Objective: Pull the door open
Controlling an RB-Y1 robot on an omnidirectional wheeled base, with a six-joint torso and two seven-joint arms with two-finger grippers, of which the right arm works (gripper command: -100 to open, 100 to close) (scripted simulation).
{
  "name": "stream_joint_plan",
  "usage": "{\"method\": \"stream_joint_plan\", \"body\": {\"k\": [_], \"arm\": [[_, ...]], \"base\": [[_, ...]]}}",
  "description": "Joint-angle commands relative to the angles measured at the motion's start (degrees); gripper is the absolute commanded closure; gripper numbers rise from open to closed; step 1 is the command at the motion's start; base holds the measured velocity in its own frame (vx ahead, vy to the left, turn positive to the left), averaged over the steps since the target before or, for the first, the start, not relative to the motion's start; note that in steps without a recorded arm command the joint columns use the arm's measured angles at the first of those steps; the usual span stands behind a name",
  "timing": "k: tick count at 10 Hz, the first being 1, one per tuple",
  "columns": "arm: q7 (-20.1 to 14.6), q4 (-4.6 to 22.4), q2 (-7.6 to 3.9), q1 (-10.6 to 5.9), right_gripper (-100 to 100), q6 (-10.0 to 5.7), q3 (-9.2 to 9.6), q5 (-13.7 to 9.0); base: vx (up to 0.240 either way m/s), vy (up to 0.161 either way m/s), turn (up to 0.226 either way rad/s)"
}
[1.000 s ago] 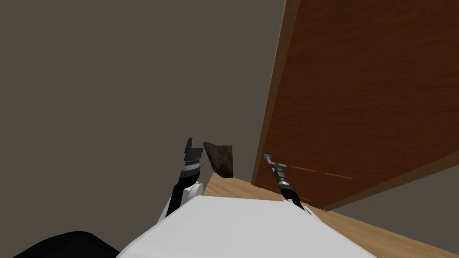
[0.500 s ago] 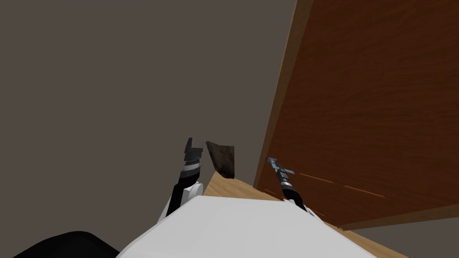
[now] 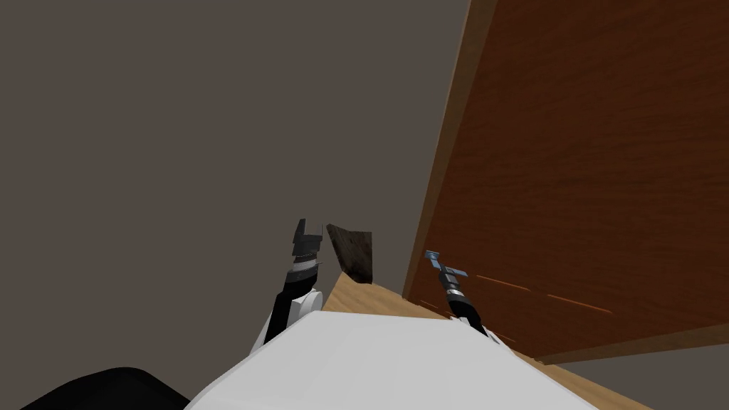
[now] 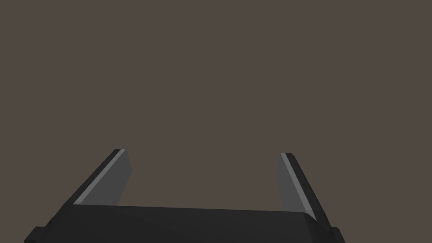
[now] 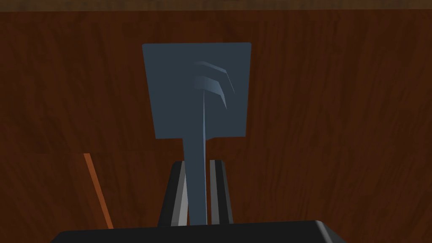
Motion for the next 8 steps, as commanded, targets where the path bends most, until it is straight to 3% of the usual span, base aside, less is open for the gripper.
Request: {"method": "stream_joint_plan", "body": {"k": [1,3,8], "arm": [[0.0,-0.1,0.02,-0.07,100,-0.09,0.04,0.0],[-0.8,-0.2,-0.38,0.37,100,-0.27,0.65,0.4],[-3.7,-1.0,-1.74,1.69,100,-1.25,2.96,1.9]], "base": [[0.0,0.0,0.0],[-0.065,-0.002,0.05],[-0.202,-0.032,0.105]]}}
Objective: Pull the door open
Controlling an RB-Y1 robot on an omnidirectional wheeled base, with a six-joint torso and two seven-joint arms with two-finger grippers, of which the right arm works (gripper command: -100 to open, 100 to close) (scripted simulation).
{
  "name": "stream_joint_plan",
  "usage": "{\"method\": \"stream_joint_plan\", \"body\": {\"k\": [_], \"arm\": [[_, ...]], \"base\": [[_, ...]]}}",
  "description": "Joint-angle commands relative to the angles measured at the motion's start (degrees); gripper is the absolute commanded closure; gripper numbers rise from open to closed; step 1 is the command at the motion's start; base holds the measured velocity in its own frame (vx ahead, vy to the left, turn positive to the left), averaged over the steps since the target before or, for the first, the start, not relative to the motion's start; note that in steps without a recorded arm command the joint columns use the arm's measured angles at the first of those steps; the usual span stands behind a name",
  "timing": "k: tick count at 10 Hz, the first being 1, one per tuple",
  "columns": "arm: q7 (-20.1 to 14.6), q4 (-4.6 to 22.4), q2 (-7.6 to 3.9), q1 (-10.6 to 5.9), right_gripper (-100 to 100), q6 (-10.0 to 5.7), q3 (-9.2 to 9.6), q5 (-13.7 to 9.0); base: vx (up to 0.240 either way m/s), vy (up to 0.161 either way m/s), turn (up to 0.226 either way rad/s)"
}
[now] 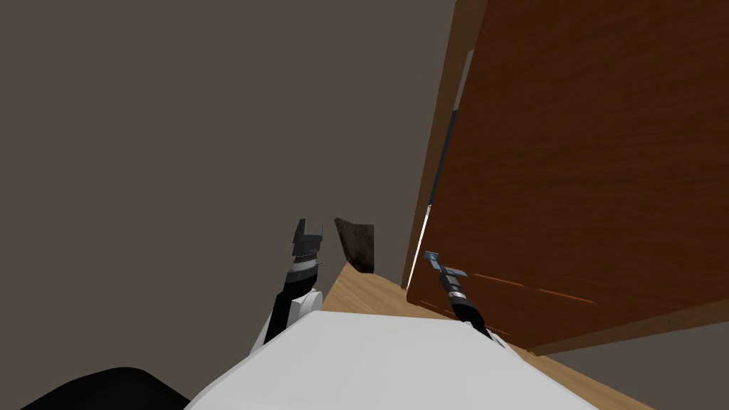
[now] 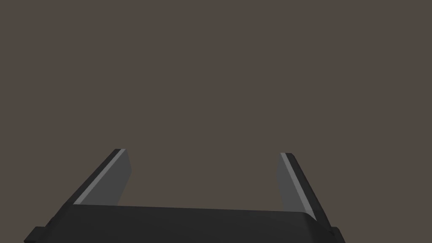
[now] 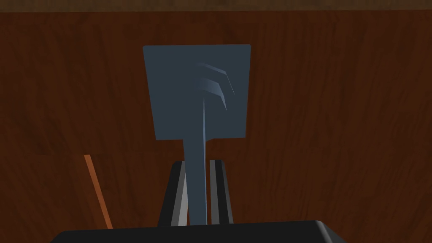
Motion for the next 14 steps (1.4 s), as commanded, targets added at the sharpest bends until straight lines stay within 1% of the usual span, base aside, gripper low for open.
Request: {"method": "stream_joint_plan", "body": {"k": [1,4,5,6,8,9,12,13,14], "arm": [[-1.5,-0.8,-0.56,0.74,100,-0.35,1.24,0.8],[-2.9,-1.1,-1.22,1.39,100,-0.83,2.38,1.5],[-2.5,-0.8,-1.17,1.14,100,-0.77,2.11,1.4],[-3.6,-1.0,-1.71,2.0,100,-1.56,2.96,2.0],[-4.8,-1.3,-2.4,2.83,100,-2.52,3.86,2.6],[-5.8,-1.6,-2.98,3.53,100,-3.31,4.61,3.1],[-7.9,-2.1,-4.17,4.95,100,-4.95,6.14,4.2],[-8.5,-2.3,-4.51,5.36,100,-5.41,6.57,4.5],[-8.0,-2.0,-4.37,4.87,100,-5.1,6.23,4.3]], "base": [[-0.231,-0.079,0.143],[-0.213,-0.028,0.089],[-0.09,-0.003,0.006],[-0.164,-0.012,0.108],[-0.235,-0.056,0.12],[-0.239,-0.055,0.147],[-0.239,-0.065,0.115],[-0.268,-0.06,0.095],[-0.113,-0.025,0.016]]}}
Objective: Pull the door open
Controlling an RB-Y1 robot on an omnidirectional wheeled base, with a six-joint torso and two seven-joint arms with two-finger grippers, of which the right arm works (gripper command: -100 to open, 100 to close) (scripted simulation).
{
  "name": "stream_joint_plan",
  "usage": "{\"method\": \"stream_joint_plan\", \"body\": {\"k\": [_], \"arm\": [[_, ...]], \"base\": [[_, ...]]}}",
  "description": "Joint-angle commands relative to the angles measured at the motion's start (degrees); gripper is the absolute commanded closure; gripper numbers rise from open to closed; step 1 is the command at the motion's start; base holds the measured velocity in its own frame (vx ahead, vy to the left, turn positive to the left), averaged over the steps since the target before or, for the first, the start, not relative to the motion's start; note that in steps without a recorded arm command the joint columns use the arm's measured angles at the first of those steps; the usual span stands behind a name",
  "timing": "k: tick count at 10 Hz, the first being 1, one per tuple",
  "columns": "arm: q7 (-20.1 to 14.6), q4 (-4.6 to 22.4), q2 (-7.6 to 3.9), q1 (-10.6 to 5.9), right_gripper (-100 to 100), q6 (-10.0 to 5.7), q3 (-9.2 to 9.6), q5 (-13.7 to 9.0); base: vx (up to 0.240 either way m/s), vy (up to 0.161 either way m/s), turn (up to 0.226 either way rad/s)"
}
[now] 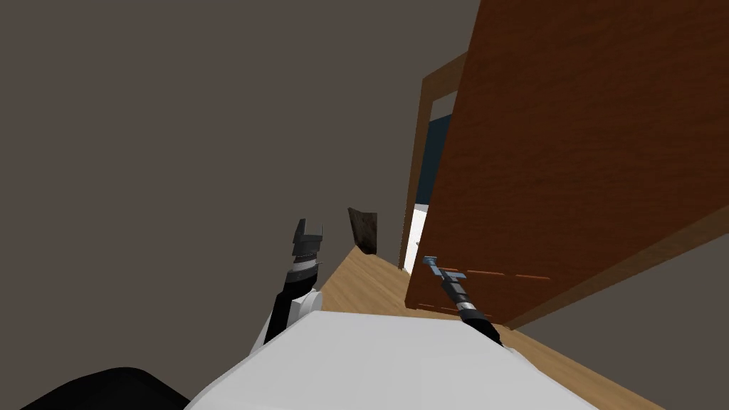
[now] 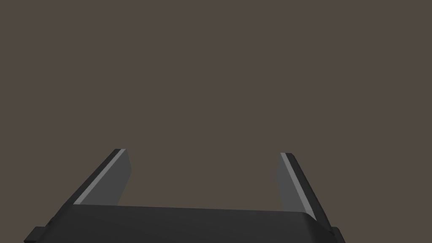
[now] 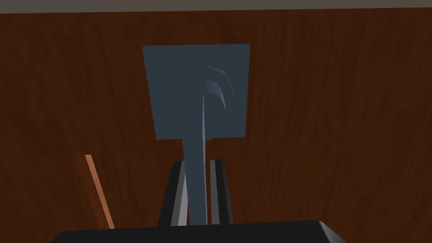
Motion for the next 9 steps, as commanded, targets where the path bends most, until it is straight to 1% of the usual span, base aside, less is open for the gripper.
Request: {"method": "stream_joint_plan", "body": {"k": [1,2,5,7,8,9], "arm": [[-1.0,0.2,-0.78,1.05,100,-1.74,0.42,0.5],[-1.5,0.3,-1.19,1.61,100,-2.67,0.65,0.8],[-3.3,0.6,-2.59,3.51,100,-5.8,1.41,1.7],[-4.4,0.8,-3.39,4.59,100,-7.59,1.85,2.2],[-4.7,0.9,-3.68,4.99,100,-8.24,2.01,2.4],[-4.5,0.2,-3.5,5.06,100,-7.27,1.89,2.2]], "base": [[-0.183,-0.055,0.212],[-0.235,-0.072,0.211],[-0.215,-0.072,0.129],[-0.19,-0.056,0.14],[-0.189,-0.041,0.092],[-0.079,-0.015,0.007]]}}
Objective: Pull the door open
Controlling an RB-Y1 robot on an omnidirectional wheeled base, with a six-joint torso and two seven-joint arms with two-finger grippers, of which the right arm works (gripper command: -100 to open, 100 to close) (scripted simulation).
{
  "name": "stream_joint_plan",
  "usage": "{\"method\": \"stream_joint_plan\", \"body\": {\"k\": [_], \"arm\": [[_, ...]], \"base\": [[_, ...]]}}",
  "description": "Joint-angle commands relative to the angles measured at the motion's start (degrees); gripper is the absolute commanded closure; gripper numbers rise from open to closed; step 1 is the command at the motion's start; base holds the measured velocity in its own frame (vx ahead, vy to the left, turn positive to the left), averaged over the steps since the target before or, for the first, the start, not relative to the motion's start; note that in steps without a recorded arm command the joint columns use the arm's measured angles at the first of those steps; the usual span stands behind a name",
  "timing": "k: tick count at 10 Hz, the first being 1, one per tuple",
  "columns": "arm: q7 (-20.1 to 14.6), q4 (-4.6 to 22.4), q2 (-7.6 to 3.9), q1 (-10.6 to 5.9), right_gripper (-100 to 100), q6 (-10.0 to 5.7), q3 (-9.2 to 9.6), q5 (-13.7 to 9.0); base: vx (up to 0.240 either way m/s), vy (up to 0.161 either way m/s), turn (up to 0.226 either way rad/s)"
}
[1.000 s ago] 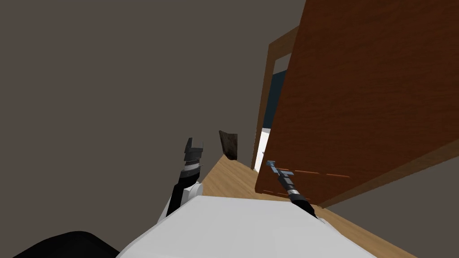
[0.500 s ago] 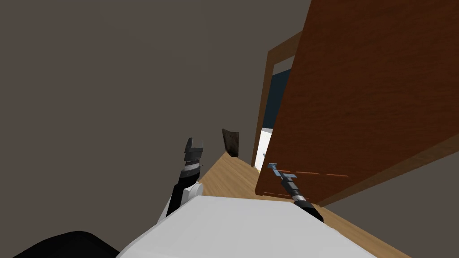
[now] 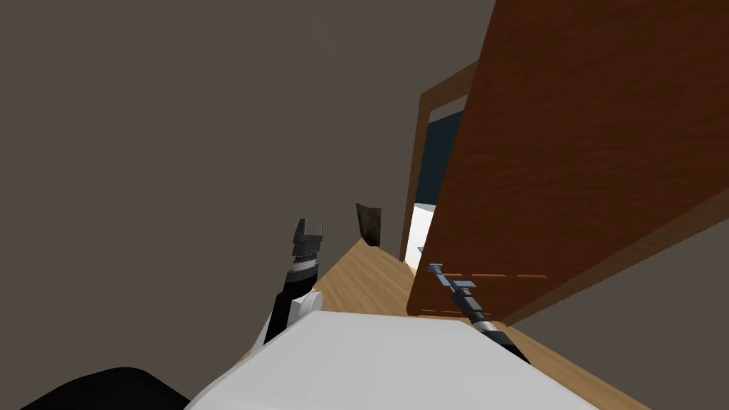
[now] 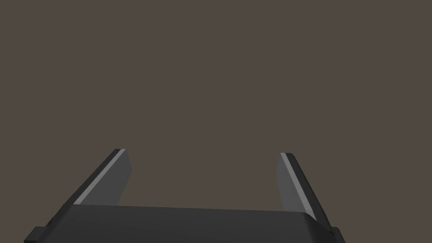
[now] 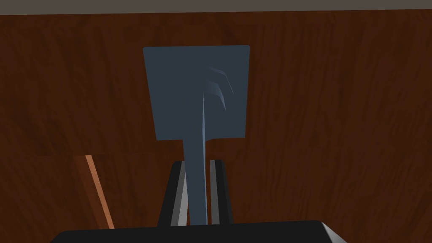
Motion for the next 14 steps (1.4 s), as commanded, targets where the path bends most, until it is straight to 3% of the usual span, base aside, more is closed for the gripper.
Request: {"method": "stream_joint_plan", "body": {"k": [1,11,12,14], "arm": [[-0.3,0.5,-0.32,0.59,100,-1.35,-0.01,0.2],[-2.2,3.8,-2.21,4.12,100,-9.47,-0.09,1.2],[-2.0,3.2,-2.0,3.95,100,-8.65,-0.04,1.2],[-1.5,3.9,-2.3,2.4,100,-7.99,2.38,-0.6]], "base": [[-0.122,-0.045,0.157],[-0.168,-0.065,0.156],[-0.078,-0.017,0.022],[-0.197,-0.069,0.111]]}}
